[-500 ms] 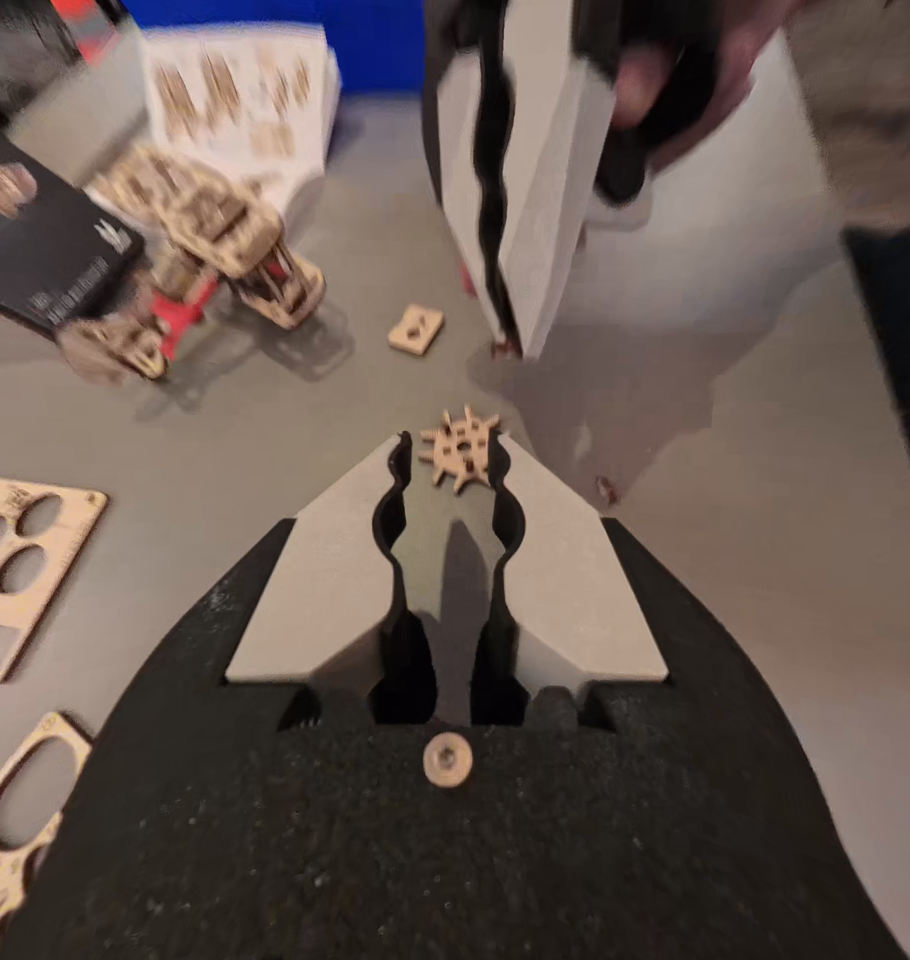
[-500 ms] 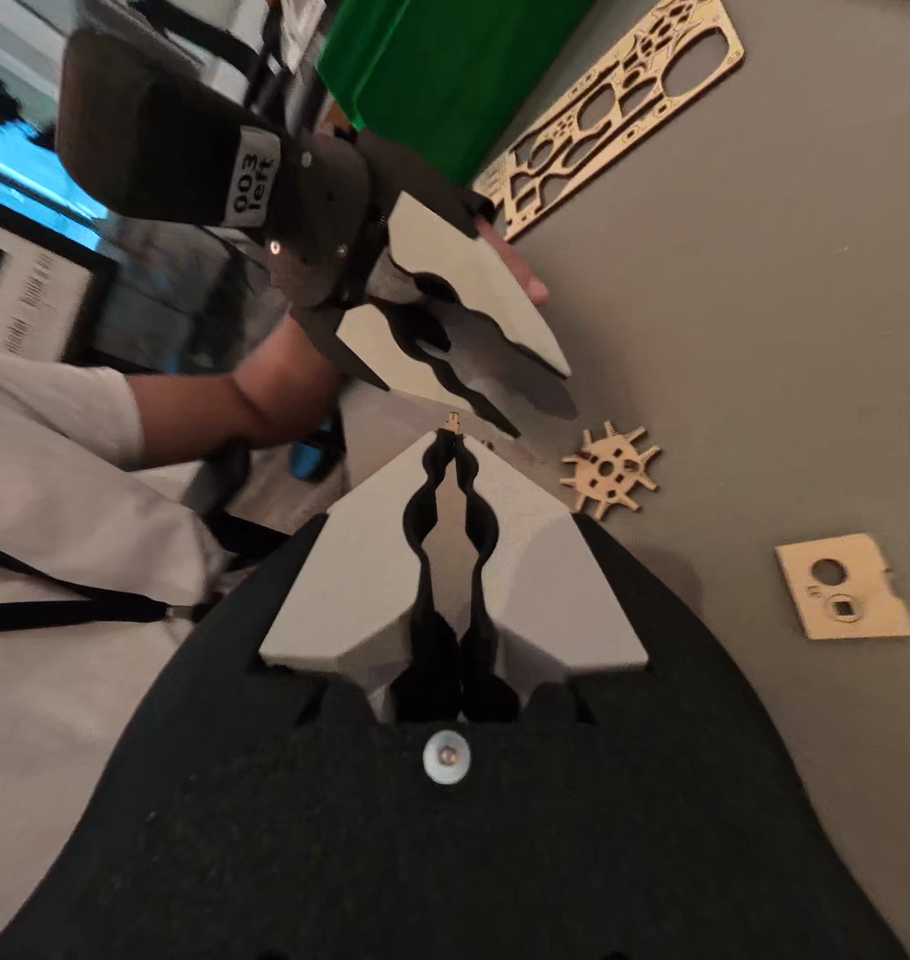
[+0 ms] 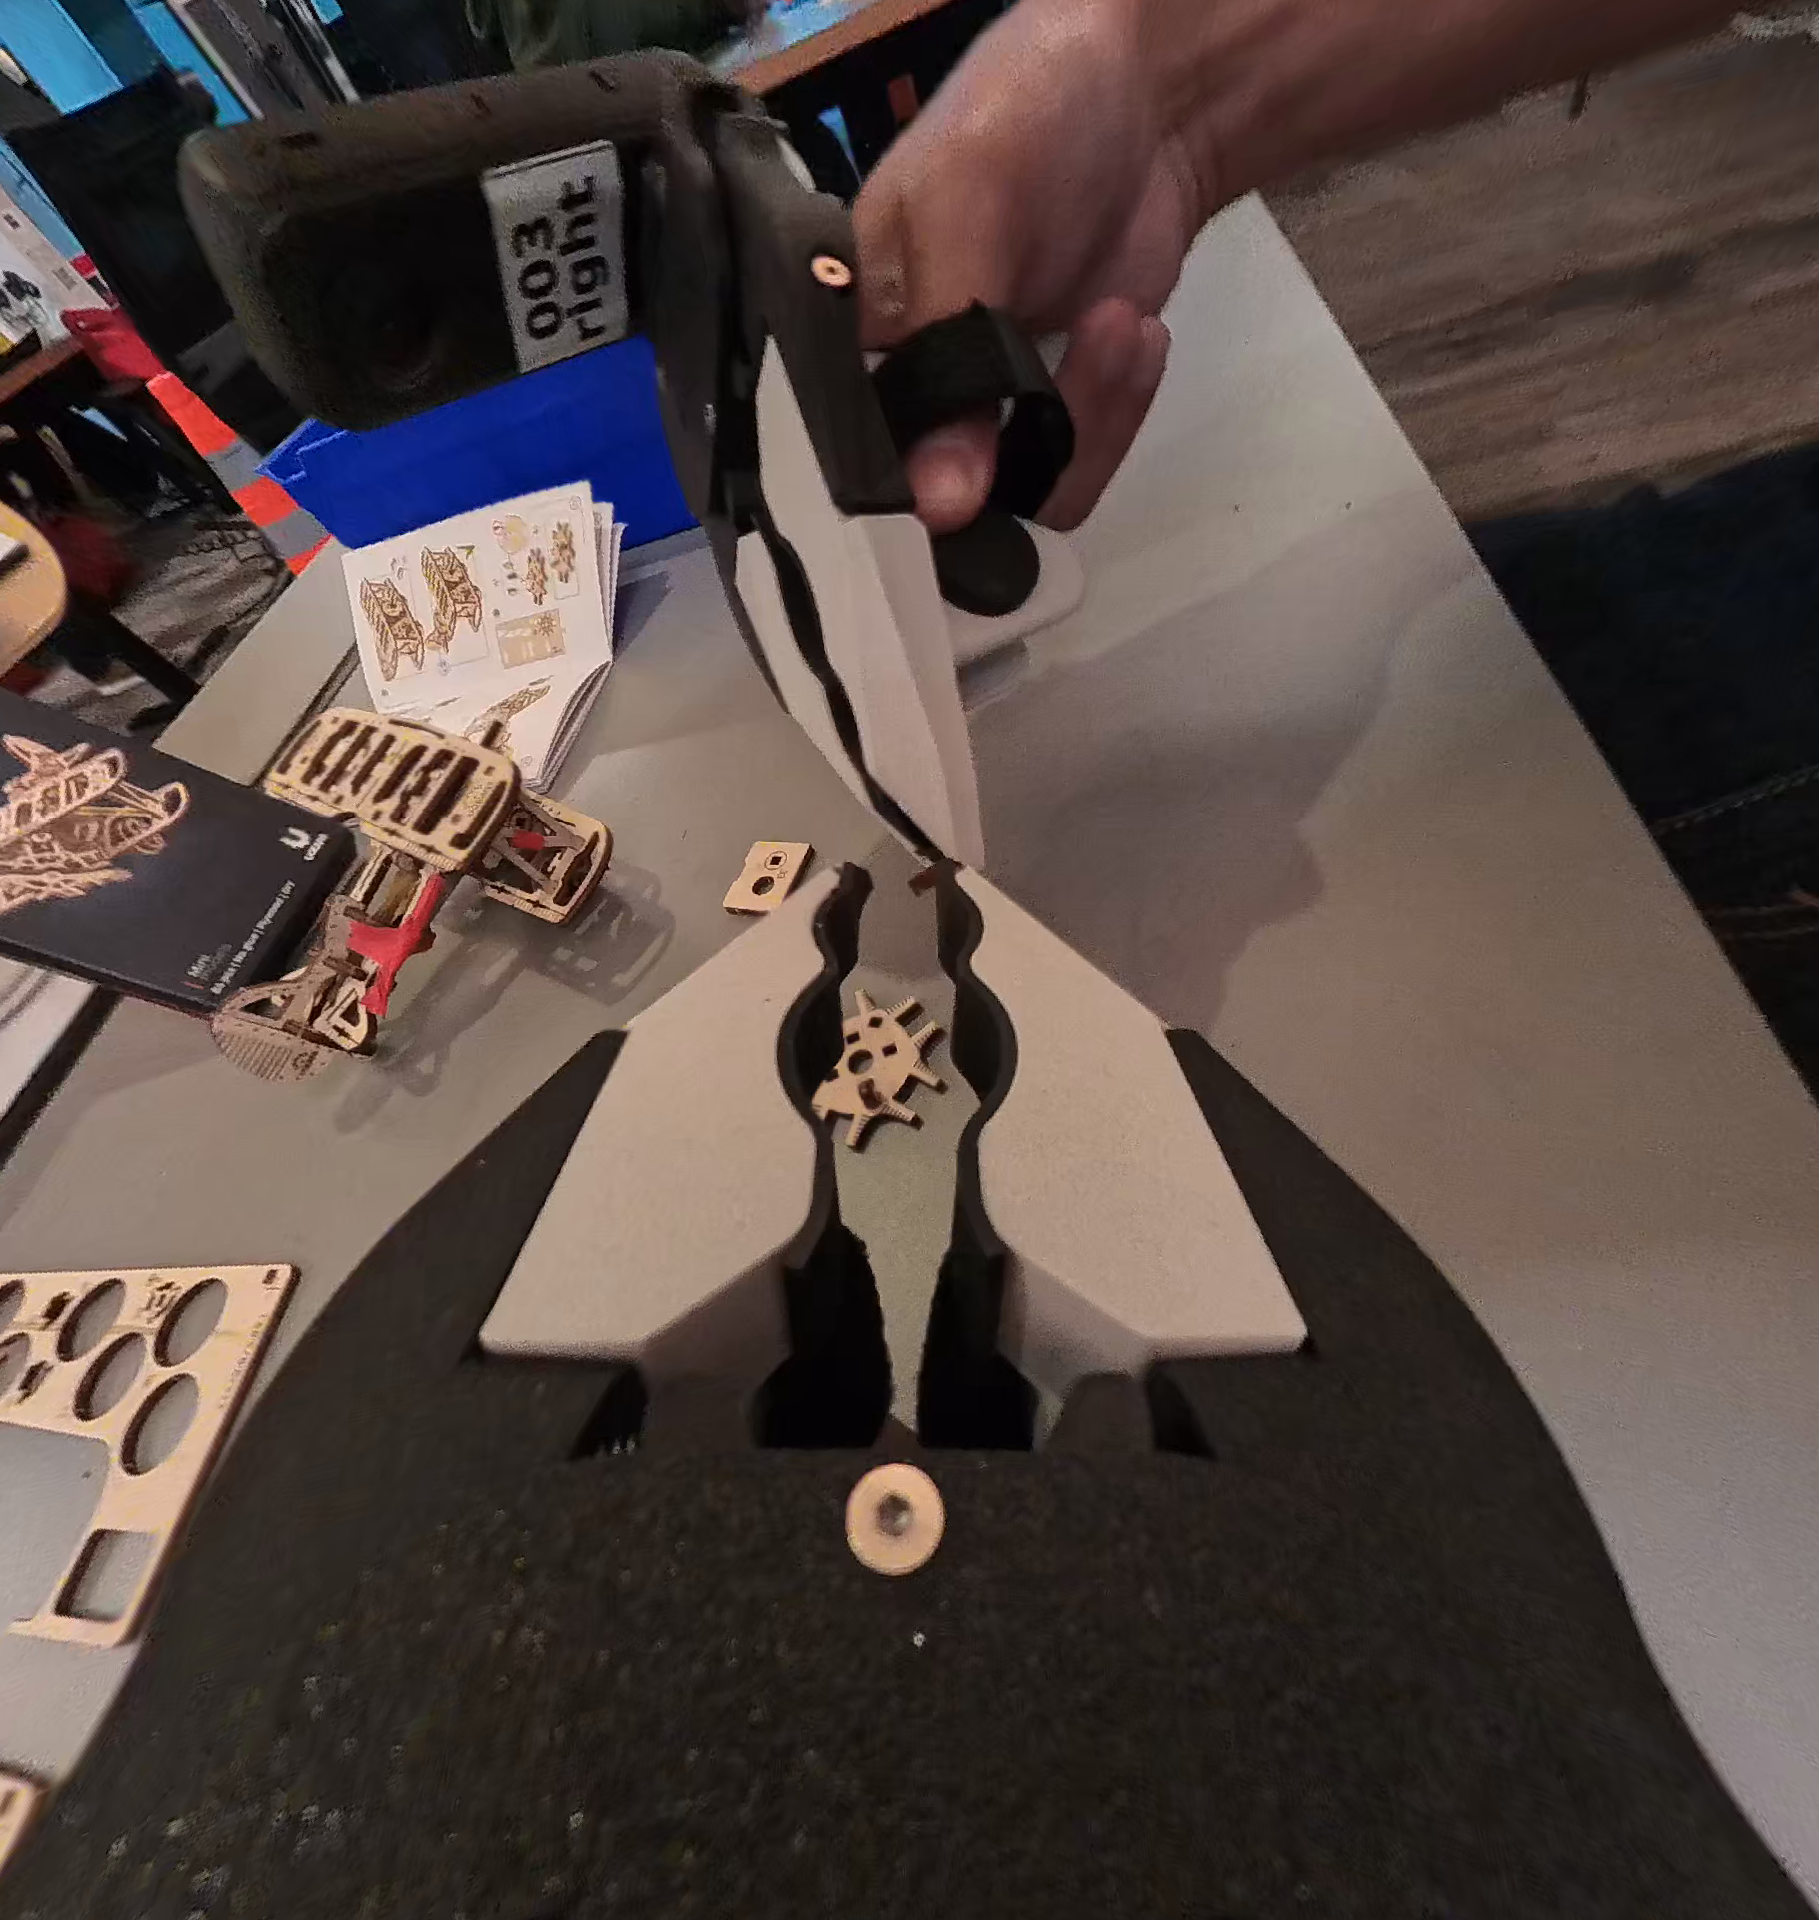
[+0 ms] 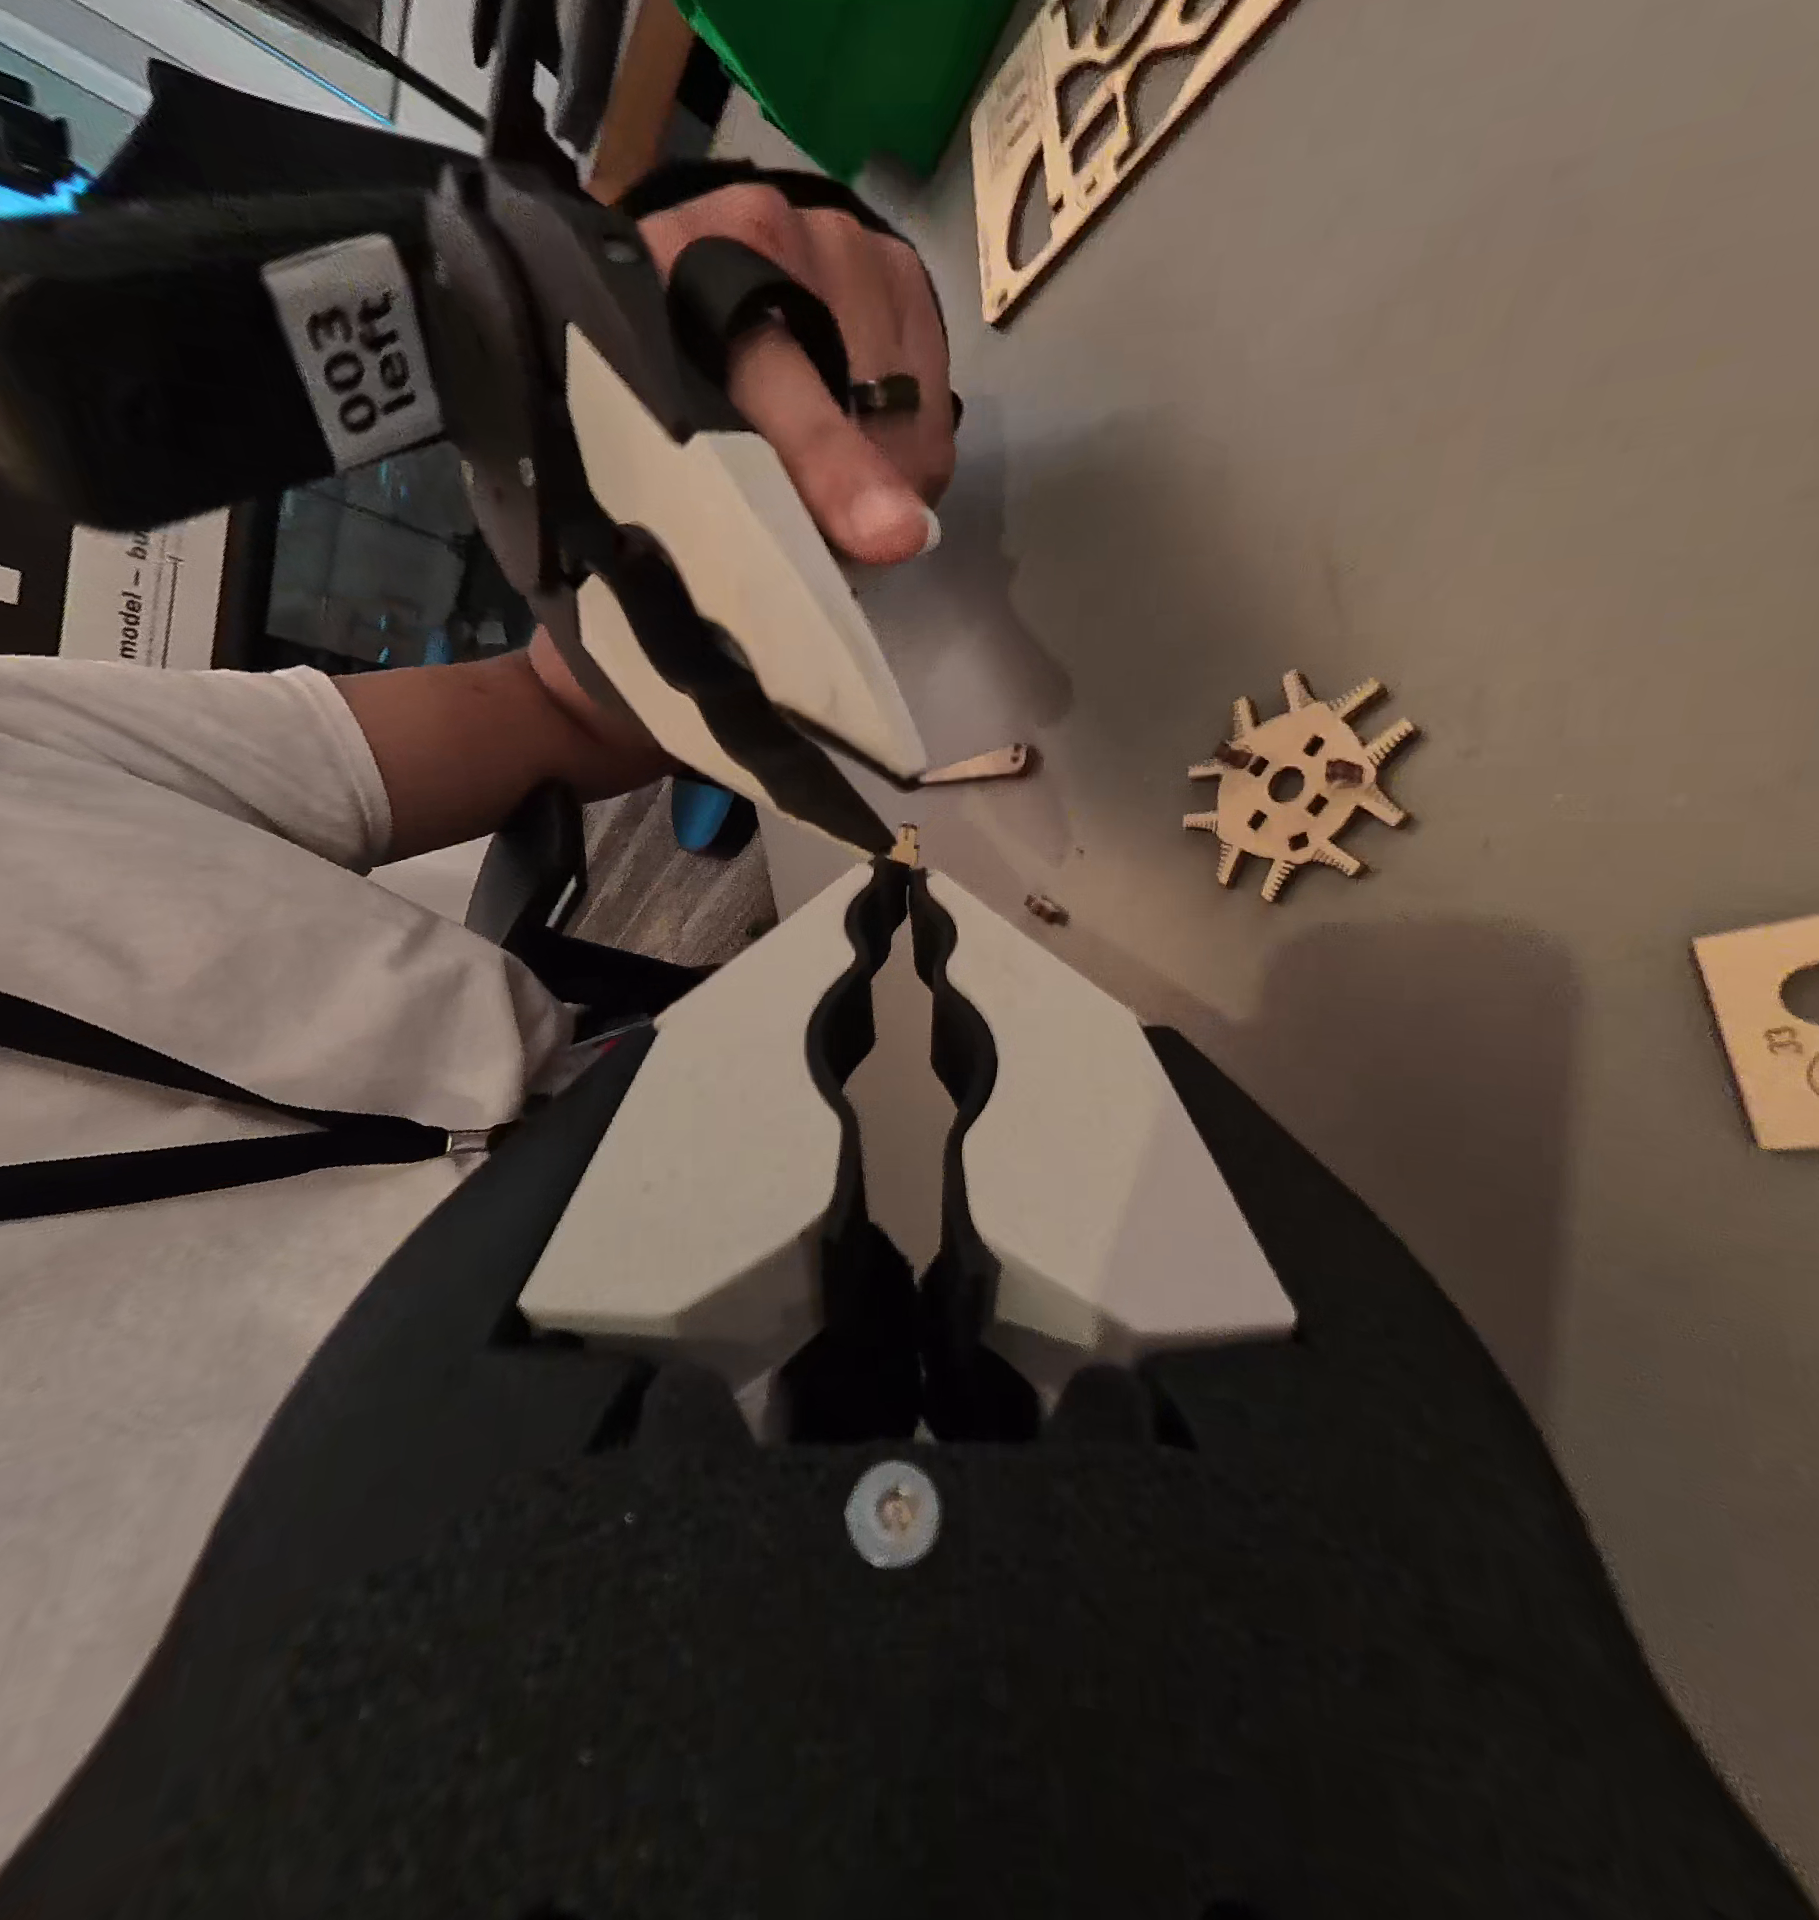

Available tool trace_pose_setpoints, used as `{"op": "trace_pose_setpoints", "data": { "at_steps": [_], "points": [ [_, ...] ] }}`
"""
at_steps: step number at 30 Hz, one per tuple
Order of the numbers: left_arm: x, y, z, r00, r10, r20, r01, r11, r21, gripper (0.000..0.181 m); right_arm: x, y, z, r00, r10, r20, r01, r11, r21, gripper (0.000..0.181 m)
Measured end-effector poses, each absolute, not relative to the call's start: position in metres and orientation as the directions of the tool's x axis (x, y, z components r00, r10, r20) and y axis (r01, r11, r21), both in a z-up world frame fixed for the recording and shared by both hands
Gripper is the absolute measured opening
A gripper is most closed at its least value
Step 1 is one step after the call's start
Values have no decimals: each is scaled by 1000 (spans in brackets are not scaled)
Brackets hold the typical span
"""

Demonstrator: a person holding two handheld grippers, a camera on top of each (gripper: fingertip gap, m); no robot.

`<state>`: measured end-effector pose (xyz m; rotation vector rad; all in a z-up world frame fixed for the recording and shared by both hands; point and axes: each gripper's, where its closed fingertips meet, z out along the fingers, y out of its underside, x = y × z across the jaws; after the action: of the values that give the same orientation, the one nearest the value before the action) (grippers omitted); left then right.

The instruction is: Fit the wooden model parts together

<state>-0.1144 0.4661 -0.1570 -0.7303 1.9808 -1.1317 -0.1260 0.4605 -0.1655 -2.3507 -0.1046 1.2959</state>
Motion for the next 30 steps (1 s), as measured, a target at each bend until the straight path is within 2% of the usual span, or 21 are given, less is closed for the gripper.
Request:
{"op": "trace_pose_setpoints", "data": {
  "at_steps": [9, 11, 16, 19, 23, 26, 27, 30],
  "points": [
    [-115, 459, -167, -583, -716, -383, -116, 540, -833, 12, -126, 454, -170, 582, 245, -775, -30, -947, -321, 1],
    [-115, 459, -169, -581, -713, -392, -116, 550, -827, 6, -124, 457, -170, 593, 241, -769, -31, -947, -320, 1],
    [-112, 462, -162, -560, -732, -389, -110, 531, -840, 3, -122, 460, -162, 586, 263, -767, -54, -931, -360, 1],
    [-108, 469, -156, -524, -761, -383, -112, 508, -854, 1, -116, 469, -153, 590, 306, -747, -105, -888, -447, 2],
    [-103, 476, -140, -491, -817, -301, -103, 397, -912, 1, -111, 478, -134, 604, 429, -672, -155, -763, -627, 3],
    [-105, 477, -135, -516, -833, -201, -116, 300, -947, 1, -108, 478, -115, 669, 588, -454, -63, -564, -823, 16],
    [-106, 477, -133, -529, -832, -167, -118, 267, -957, 1, -110, 476, -111, 676, 652, -344, 16, -479, -877, 24],
    [-110, 474, -127, -573, -817, -71, -123, 171, -978, 1, -110, 474, -110, 693, 719, -56, 253, -316, -915, 25]
  ]
}}
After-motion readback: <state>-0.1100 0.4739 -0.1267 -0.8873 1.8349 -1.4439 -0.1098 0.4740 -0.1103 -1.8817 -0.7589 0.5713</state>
